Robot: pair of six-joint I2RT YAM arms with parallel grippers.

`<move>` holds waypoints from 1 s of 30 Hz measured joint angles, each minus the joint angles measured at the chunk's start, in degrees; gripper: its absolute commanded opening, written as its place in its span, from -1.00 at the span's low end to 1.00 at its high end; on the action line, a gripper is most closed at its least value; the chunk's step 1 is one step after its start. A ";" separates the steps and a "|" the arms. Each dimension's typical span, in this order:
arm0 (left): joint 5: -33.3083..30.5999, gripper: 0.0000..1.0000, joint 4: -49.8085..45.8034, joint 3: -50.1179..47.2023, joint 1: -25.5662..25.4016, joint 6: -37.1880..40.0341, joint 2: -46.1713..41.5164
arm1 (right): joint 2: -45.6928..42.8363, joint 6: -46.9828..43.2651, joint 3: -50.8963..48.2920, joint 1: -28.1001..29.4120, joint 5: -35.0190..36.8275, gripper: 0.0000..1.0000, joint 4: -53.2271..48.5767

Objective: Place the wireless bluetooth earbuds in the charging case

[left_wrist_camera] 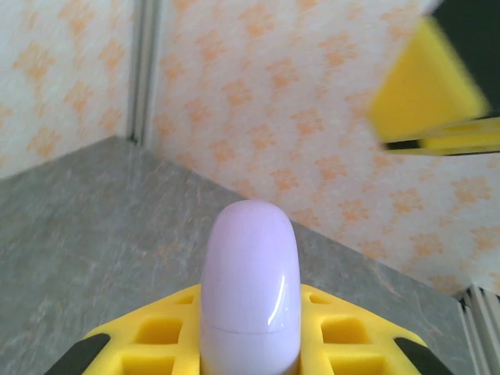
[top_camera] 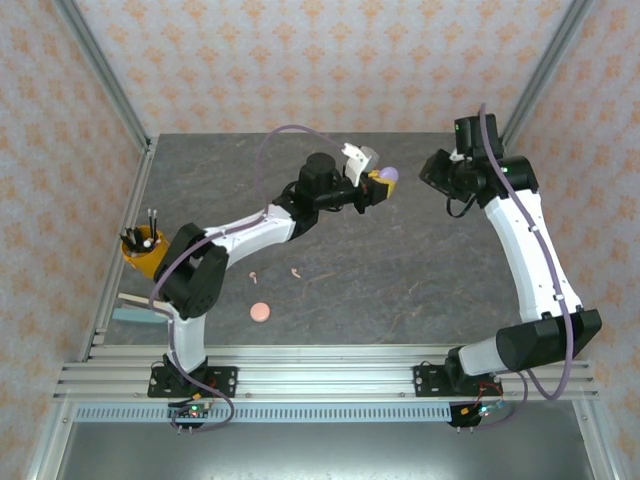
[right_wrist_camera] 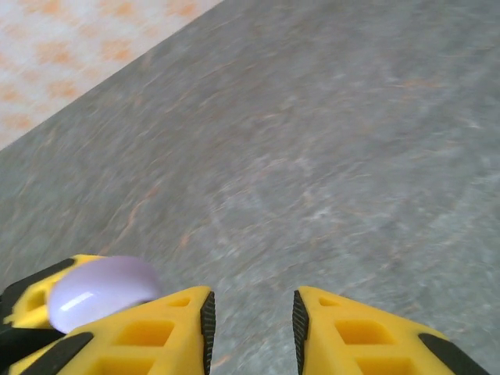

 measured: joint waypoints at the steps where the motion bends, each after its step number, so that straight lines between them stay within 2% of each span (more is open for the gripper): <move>1: -0.46 -1.00 -1.25 1.27 0.20 -2.38 1.77 | 0.09 0.87 -1.18 -0.55 0.63 -0.32 0.66; 9: -2.89 -1.00 -20.59 18.03 0.07 -20.87 17.68 | 0.76 5.09 -9.51 -0.74 1.16 -0.32 3.98; 14: -2.91 -1.00 -28.87 23.45 0.04 -28.41 23.96 | 0.76 6.54 -13.73 -0.74 0.50 -0.32 5.84; 20: -3.10 -0.93 -40.02 33.35 0.04 -31.56 30.23 | 0.76 7.37 -16.96 -0.74 -0.31 -0.31 6.95; 26: -3.17 -0.56 -48.48 42.12 0.04 -31.69 34.56 | 0.74 7.37 -18.12 -0.74 -0.59 -0.26 7.65; 30: -3.28 -0.44 -52.06 44.17 0.11 -31.65 35.89 | 0.63 7.37 -18.99 -0.74 -0.74 -0.22 7.98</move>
